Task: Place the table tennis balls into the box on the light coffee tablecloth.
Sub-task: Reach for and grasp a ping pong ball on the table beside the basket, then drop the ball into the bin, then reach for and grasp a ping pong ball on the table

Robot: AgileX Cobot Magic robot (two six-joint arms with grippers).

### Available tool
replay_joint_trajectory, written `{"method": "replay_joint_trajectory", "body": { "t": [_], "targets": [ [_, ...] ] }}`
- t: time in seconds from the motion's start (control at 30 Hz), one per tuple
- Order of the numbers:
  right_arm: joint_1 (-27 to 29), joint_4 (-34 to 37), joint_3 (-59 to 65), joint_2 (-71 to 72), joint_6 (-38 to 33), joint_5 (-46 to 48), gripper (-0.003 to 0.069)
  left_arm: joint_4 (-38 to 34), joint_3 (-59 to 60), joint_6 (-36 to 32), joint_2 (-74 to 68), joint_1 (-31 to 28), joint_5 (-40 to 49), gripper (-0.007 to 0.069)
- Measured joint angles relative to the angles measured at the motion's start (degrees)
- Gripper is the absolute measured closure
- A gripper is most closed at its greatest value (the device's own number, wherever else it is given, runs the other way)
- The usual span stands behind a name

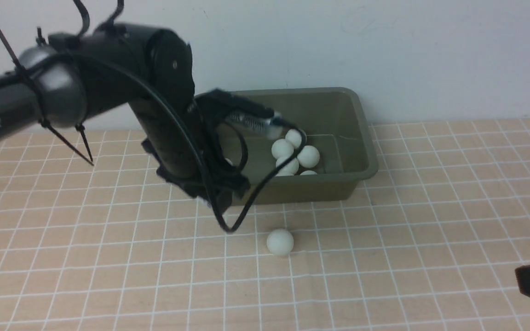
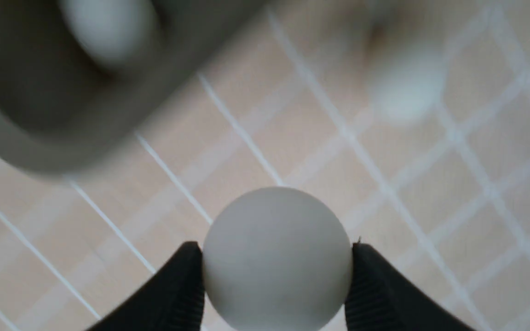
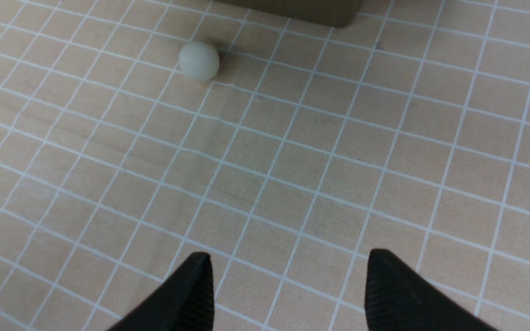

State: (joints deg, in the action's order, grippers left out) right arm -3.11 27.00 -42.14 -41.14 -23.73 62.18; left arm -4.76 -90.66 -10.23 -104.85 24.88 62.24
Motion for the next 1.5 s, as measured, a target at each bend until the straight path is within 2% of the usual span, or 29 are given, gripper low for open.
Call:
{"method": "replay_joint_trajectory", "body": {
  "t": [0.07,0.17,0.3,0.63,0.83,1.03,1.13,1.33,1.47,1.5],
  "targets": [
    [0.0,0.0,0.0,0.0,0.0,0.0,0.0252,1.1,-2.9,0.2,-0.1,0.0,-1.8,0.0306],
    [0.0,0.0,0.0,0.0,0.0,-0.1,0.0252,2.9,-8.6,1.1,-2.3,0.0,-10.8,0.0306],
    [0.0,0.0,0.0,0.0,0.0,-0.2,0.0252,3.1,-11.4,1.0,-8.3,0.0,-16.7,0.0306],
    [0.0,1.1,0.0,0.0,0.0,-0.2,0.0252,3.2,-14.0,0.2,-20.9,0.0,-17.4,0.0300],
    [0.0,1.8,0.0,0.0,0.0,-0.2,0.0252,3.2,-14.4,0.2,-21.4,0.0,-17.3,0.0176],
    [0.0,3.3,0.0,-0.5,0.0,-1.2,0.0252,3.2,-18.6,0.6,-21.4,0.0,-9.6,0.0152],
    [0.0,6.3,0.0,-3.2,-0.9,-2.7,0.0252,3.3,-21.1,0.6,-19.9,-0.1,-4.7,0.0179],
    [0.0,13.8,0.0,-13.6,-7.5,-5.4,0.0252,3.2,-21.5,0.9,-9.9,-2.0,-0.6,0.0274],
    [0.0,19.6,0.0,-20.7,-13.6,-7.4,0.0252,3.5,-21.5,0.8,0.6,-4.0,3.4,0.0398],
    [-0.1,19.9,0.0,-21.0,-14.1,-7.4,0.0252,3.6,-21.5,0.7,1.2,-4.0,3.9,0.0405]
  ]
}}
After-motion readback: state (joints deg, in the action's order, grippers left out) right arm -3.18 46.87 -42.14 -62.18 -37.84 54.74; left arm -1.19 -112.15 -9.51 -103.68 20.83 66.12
